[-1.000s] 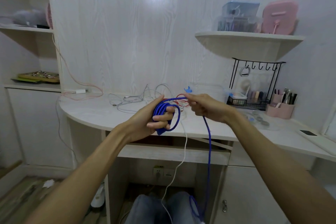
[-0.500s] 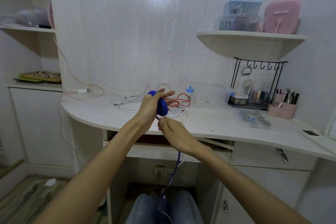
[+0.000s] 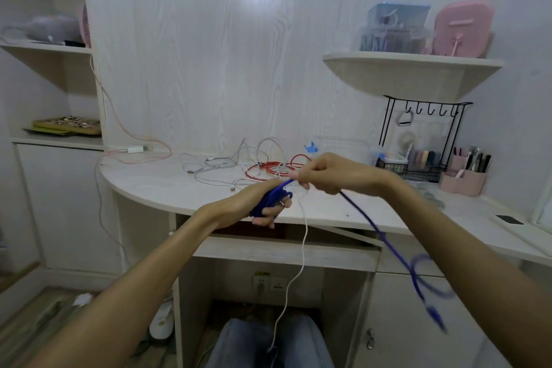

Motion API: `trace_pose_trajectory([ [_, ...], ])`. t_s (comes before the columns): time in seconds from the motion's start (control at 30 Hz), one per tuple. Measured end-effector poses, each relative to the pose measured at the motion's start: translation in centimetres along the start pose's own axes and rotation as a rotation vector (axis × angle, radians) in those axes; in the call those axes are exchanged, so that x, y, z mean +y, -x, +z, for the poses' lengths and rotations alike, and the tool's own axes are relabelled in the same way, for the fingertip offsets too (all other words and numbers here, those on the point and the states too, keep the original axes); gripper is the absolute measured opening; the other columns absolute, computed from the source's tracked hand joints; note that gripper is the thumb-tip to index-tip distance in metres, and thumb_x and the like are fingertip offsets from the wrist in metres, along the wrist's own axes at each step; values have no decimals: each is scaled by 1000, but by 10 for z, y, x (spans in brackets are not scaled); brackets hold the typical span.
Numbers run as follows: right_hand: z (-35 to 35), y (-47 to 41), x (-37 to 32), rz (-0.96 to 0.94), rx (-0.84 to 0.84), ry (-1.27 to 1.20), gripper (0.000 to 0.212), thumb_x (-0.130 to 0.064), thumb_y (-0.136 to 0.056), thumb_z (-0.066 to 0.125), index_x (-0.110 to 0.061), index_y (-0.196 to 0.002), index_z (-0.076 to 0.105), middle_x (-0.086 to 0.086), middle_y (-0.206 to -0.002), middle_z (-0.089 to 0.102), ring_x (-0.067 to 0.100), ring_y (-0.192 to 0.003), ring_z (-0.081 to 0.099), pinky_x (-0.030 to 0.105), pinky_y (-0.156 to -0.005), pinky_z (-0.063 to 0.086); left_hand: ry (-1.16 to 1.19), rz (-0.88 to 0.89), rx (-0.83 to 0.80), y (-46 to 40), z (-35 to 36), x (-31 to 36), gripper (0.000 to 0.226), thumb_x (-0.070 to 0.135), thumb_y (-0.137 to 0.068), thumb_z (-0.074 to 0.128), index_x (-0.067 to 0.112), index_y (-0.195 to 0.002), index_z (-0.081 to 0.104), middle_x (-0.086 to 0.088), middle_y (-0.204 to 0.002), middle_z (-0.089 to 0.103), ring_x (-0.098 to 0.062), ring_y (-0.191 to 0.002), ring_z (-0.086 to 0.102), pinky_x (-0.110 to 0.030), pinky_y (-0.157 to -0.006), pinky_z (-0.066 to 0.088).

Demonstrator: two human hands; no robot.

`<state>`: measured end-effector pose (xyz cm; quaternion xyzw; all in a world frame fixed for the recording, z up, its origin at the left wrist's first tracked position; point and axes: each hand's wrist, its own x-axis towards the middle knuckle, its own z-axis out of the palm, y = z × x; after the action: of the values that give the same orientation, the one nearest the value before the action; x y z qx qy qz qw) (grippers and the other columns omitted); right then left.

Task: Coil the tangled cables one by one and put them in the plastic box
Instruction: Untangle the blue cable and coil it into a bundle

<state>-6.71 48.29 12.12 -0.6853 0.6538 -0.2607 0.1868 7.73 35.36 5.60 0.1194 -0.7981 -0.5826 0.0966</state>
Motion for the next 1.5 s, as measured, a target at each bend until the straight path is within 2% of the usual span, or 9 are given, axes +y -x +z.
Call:
trace_pose_trajectory([
  [0.2, -7, -6, 22, 15, 140, -195, 55, -64, -75, 57, -10, -73, 51, -3, -55, 26, 10, -49, 18, 18, -45, 21, 533, 132, -265, 9, 15, 21, 46, 45, -97, 33, 16, -67, 53, 8, -43, 35, -5, -31, 32, -21, -57, 47],
  [0.37, 26, -22, 30, 85, 407, -507, 46, -58, -87, 50, -23, -60, 37, -9, -47, 29, 7, -44, 21, 18, -43, 22, 945, 299, -106, 4, 25, 42, 41, 35, -99, 32, 15, -67, 48, 7, -41, 34, -6, -28, 31, -19, -58, 51],
  [0.5, 68, -34, 23, 116, 531, -244, 47, -47, -99, 31, -19, -63, 42, -6, -53, 39, 4, -43, 31, 20, -47, 27, 1025, 436, 124, -6, 18, 49, 39, 34, -102, 29, 15, -71, 43, 7, -44, 35, -5, -33, 33, -20, -64, 53],
  [0.63, 95, -33, 8, 74, 424, -164, 30, -23, -102, 29, -16, -76, 44, -4, -65, 43, 8, -56, 37, 22, -55, 31, 729, 426, 408, -20, 16, 41, 36, 29, -103, 31, 14, -72, 42, 7, -44, 42, -8, -36, 40, -26, -74, 51],
  [0.8, 93, -19, 6, 35, 226, 59, 27, -22, -102, 28, -16, -89, 52, -8, -76, 47, 2, -65, 42, 18, -60, 33, -37, 297, 645, -19, 4, 13, 49, 33, -103, 29, 16, -63, 52, 4, -55, 58, -3, -50, 53, -20, -65, 43],
  [1.0, 45, -10, 14, -52, -5, 155, 35, -39, -96, 48, -28, -66, 60, -8, -54, 39, 4, -49, 33, 14, -52, 29, -413, 86, 229, -2, 3, -10, 54, 41, -103, 23, 8, -79, 58, 3, -55, 59, -6, -50, 55, -31, -80, 49],
  [1.3, 0, -7, 43, 43, 177, -149, 58, -65, -72, 60, -9, -62, 47, -5, -51, 33, 7, -49, 29, 17, -53, 33, 360, 64, -256, 3, 17, 15, 49, 51, -97, 29, 16, -70, 49, 7, -47, 35, -6, -37, 30, -23, -65, 49],
  [1.4, 7, -16, 54, 96, 256, -405, 69, -62, -80, 55, 7, -88, 56, 21, -68, 51, 28, -59, 44, 30, -66, 46, 704, 179, -230, 0, 22, 28, 41, 44, -96, 37, 16, -69, 51, 7, -45, 35, -5, -34, 32, -21, -64, 50],
  [1.5, 28, -25, 52, 131, 398, -664, 39, -46, -93, 49, -14, -71, 47, -2, -47, 35, 8, -44, 26, 17, -43, 27, 957, 336, -90, -7, 27, 40, 35, 34, -99, 37, 15, -71, 46, 7, -45, 35, -6, -34, 33, -19, -64, 51],
])
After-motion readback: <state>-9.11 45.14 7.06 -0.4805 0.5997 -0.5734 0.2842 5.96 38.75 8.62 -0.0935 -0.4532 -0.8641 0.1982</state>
